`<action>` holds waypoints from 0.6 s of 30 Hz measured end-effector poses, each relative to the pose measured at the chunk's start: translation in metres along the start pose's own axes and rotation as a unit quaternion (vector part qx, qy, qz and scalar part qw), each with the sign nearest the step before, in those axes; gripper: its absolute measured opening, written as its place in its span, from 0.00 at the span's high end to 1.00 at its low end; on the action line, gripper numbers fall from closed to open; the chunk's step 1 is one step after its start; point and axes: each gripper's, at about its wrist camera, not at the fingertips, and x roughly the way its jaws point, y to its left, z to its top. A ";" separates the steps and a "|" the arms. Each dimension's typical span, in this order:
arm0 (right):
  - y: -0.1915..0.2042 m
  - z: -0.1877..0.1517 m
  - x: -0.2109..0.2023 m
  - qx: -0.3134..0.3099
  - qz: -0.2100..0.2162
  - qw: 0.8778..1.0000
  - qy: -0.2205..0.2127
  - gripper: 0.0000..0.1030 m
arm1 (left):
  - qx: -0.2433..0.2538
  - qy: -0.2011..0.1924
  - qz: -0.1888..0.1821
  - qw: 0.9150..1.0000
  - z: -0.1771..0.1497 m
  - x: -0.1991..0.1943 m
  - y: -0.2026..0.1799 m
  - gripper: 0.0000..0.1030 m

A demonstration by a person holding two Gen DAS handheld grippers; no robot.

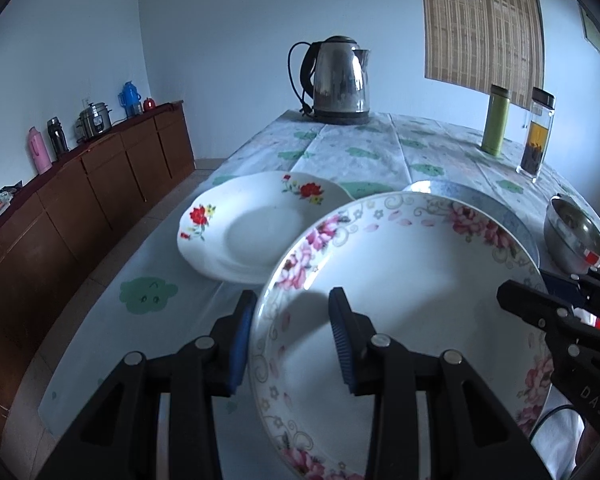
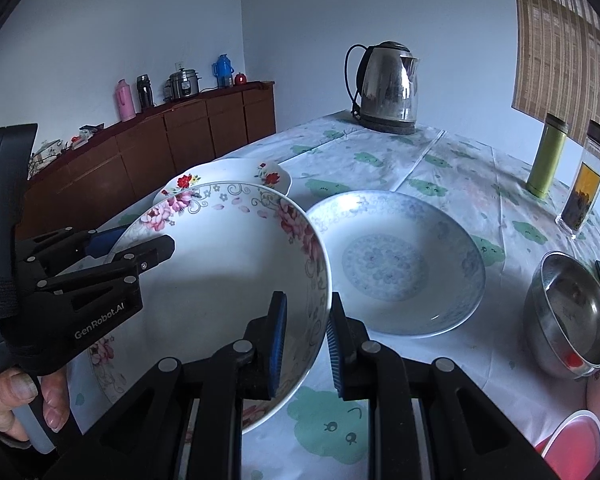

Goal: Organize plates and bowls
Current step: 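Lift the pink-floral plate off the table with both tools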

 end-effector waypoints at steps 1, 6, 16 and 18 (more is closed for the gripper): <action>-0.001 0.001 0.000 0.001 -0.001 1.000 -0.001 0.79 | 0.001 -0.002 0.000 1.000 0.002 0.000 -0.001 0.65; -0.007 0.009 -0.002 0.004 -0.006 1.000 -0.008 0.79 | 0.006 -0.013 0.000 1.000 0.012 0.000 -0.007 0.65; -0.024 0.023 -0.004 0.021 -0.017 0.999 -0.021 0.79 | 0.019 -0.031 0.000 0.999 0.038 0.004 -0.020 0.65; -0.027 0.027 -0.005 0.026 -0.020 0.999 -0.026 0.79 | 0.021 -0.036 0.001 0.999 0.044 0.005 -0.023 0.65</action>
